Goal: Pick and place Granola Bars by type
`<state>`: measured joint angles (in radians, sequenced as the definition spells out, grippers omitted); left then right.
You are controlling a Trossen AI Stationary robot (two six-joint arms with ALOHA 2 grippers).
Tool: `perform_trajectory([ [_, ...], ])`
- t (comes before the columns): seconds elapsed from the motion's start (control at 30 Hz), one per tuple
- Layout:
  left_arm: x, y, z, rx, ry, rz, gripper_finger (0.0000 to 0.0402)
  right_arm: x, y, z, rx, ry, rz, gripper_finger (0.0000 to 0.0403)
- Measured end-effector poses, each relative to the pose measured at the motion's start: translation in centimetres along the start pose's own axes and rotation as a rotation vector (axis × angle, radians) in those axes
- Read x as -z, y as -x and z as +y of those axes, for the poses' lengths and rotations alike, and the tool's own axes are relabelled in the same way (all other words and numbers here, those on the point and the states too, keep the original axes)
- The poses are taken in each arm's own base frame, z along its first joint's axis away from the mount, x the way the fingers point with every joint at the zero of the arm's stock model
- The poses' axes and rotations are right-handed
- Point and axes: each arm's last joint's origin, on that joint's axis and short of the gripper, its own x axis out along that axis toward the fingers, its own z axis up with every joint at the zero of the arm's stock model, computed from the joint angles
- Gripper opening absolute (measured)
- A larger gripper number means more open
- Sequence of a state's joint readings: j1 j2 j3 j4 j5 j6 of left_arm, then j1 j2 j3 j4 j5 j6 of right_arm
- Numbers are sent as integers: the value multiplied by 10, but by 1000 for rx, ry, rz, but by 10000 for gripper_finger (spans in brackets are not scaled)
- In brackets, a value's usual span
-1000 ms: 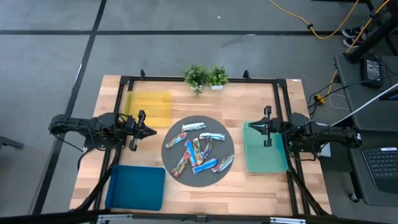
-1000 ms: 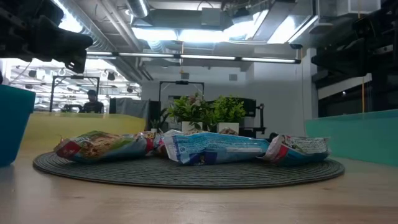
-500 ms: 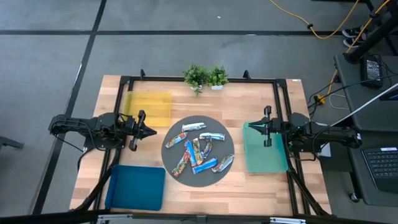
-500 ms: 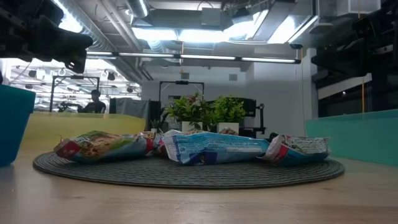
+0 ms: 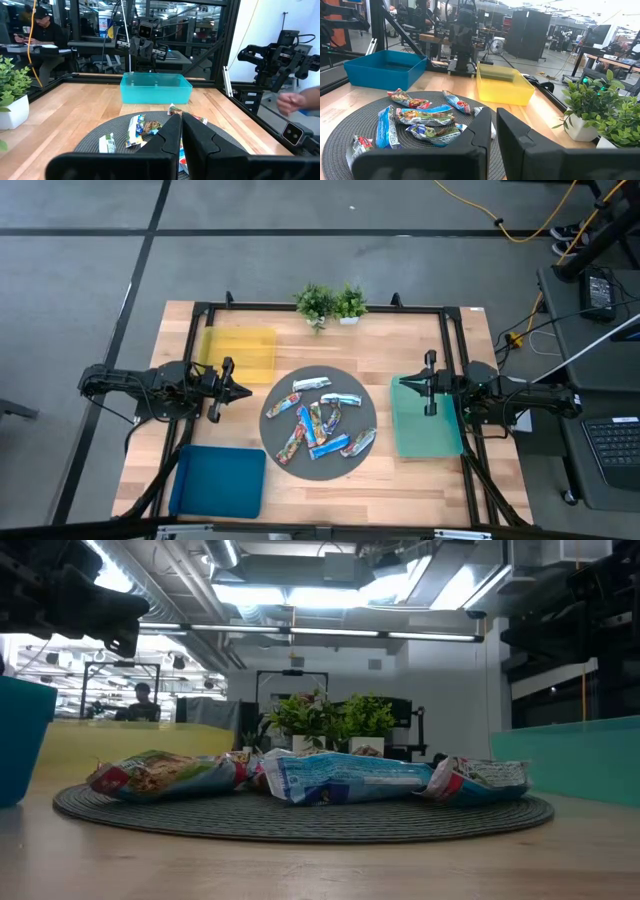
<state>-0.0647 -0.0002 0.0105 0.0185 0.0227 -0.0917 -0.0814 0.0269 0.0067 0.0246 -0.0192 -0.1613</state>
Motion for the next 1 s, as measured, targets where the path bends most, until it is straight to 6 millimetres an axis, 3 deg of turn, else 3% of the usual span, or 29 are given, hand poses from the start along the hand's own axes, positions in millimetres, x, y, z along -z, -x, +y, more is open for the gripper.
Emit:
perform_trajectory([
  [1.0,0,0,0,0,0,0,7,0,0,0,1,0,0,34],
])
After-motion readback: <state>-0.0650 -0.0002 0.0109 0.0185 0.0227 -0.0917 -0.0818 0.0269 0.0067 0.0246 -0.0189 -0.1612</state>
